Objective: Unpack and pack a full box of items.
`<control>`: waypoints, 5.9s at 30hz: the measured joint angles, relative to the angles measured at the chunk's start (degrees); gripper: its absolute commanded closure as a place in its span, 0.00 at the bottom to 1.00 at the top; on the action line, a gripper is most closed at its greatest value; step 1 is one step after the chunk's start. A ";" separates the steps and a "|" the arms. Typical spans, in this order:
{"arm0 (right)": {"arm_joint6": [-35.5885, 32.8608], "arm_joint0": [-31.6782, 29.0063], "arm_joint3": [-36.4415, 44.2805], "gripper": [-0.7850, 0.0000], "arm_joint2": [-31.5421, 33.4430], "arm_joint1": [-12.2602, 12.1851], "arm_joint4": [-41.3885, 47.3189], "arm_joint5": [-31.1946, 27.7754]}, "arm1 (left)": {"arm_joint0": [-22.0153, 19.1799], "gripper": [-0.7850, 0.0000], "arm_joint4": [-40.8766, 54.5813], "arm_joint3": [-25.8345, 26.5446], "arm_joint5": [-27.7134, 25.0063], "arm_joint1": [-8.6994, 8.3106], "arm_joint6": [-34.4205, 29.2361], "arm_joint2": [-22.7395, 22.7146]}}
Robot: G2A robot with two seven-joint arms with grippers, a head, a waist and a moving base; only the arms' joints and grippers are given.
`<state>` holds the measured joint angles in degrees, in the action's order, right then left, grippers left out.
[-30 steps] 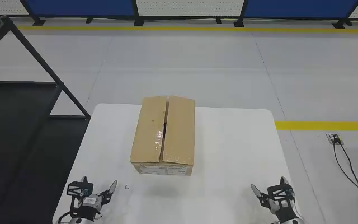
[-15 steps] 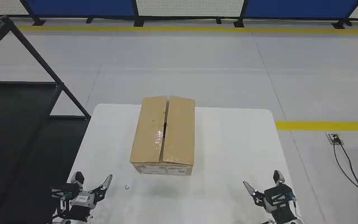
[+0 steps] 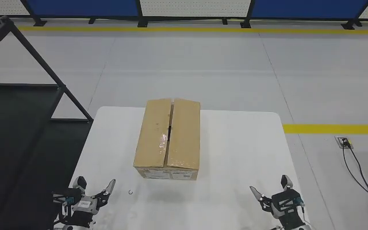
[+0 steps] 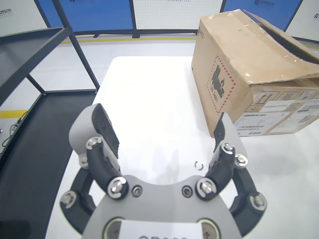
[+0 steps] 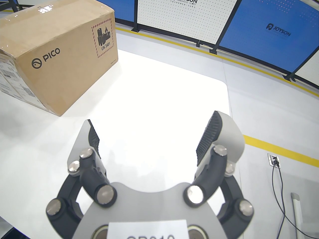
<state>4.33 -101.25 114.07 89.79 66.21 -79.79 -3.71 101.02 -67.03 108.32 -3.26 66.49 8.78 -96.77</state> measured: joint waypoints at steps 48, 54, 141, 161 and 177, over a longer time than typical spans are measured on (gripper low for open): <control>-3.28 12.77 0.72 0.00 -13.33 2.69 -1.27 10.17 | -17.86 0.00 -2.57 -10.40 -1.31 0.98 -6.80 7.12; -3.25 12.80 0.68 0.00 -13.35 2.73 -0.98 10.14 | -17.97 0.00 -2.63 -10.40 -1.56 1.03 -7.29 7.51; -10.31 29.97 -8.91 0.05 -30.51 5.60 -56.48 6.17 | -18.17 0.00 4.49 -5.11 -6.05 1.76 -9.37 4.72; -11.36 33.50 -15.02 0.85 -31.81 7.63 -54.88 7.69 | -18.80 0.00 5.66 -6.33 -5.77 1.71 -9.22 2.30; -6.16 31.27 -14.58 1.00 -29.10 7.70 -53.05 5.41 | -20.00 0.00 8.46 -8.51 -4.41 1.53 -9.03 -2.21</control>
<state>-1.83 -69.98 99.49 60.69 73.91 -132.84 1.70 81.02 -58.57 99.81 -7.67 68.02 -0.26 -98.98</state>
